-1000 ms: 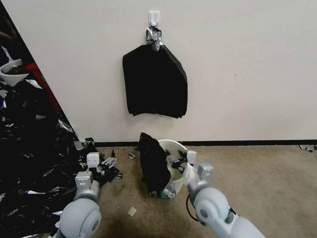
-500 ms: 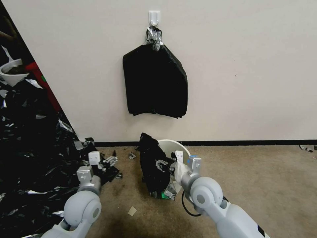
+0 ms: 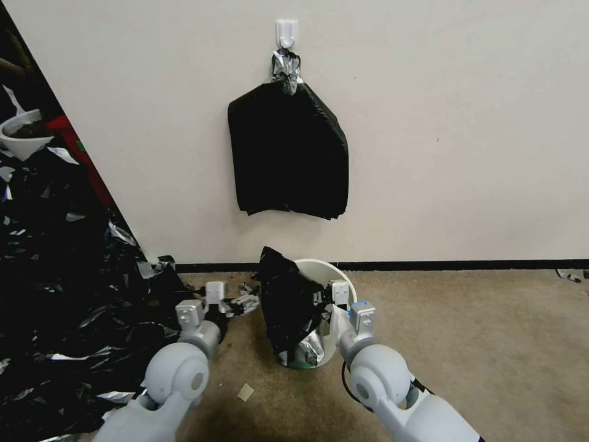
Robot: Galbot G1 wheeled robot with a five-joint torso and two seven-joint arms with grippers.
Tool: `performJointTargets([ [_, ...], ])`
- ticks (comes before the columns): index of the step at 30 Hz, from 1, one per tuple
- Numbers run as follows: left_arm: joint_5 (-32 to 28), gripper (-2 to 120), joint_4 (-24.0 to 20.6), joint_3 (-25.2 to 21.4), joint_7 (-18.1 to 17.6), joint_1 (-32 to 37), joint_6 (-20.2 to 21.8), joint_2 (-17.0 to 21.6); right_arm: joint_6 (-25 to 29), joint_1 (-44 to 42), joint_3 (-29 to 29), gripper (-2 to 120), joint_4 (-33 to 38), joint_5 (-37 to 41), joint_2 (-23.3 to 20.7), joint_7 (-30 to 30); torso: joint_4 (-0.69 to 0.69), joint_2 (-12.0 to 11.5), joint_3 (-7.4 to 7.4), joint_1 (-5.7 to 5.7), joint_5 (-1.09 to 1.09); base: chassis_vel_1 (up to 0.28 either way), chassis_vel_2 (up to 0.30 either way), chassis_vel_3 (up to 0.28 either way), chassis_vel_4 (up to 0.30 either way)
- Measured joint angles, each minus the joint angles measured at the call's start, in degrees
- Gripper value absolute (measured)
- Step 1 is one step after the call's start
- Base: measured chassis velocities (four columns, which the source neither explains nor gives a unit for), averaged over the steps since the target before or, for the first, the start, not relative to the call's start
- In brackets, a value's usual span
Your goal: Place a trash bag onto the trash bin.
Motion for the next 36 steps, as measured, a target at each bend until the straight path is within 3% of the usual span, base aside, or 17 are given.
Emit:
performJointTargets([
  [6,0.08,100,1.96,3.90,-3.10,-2.14,4.90,-4.47,4.92,-2.72,1.09,0,-0.87,-13.79,1.53,-2.42,0.00,0.00,0.00,0.00,0.00,0.000,0.000,0.000,0.000],
  [14,0.27,96,4.77,6.64,-5.74,-3.50,7.18,-7.55,8.61,-4.44,2.63,0,-1.74,-24.35,2.32,-4.27,0.00,0.00,0.00,0.00,0.00,0.000,0.000,0.000,0.000],
  [22,0.07,67,6.69,7.16,-8.69,-3.97,9.58,-9.39,8.85,-4.47,2.65,0,-2.30,-24.56,2.67,-3.83,0.01,0.00,-0.01,0.00,0.00,0.000,0.000,0.000,0.000],
  [30,-4.40,36,6.81,5.60,-11.90,-4.77,14.43,-9.33,9.09,-3.41,2.67,0,-3.70,-24.11,2.55,-2.02,0.01,0.01,-0.01,0.00,0.00,0.000,0.000,0.000,0.000],
  [32,-4.58,30,7.05,5.24,-11.84,-4.78,14.52,-8.98,9.41,-3.15,2.78,0,-4.05,-24.11,2.55,-1.57,0.02,0.01,-0.01,0.00,0.01,0.000,0.000,0.000,0.000],
  [36,-3.00,17,7.83,4.43,-8.36,-4.37,11.64,-7.64,10.19,-2.79,3.62,0,-4.47,-24.25,2.33,-0.93,0.01,0.01,-0.01,0.00,0.00,0.000,0.000,0.000,0.000],
])
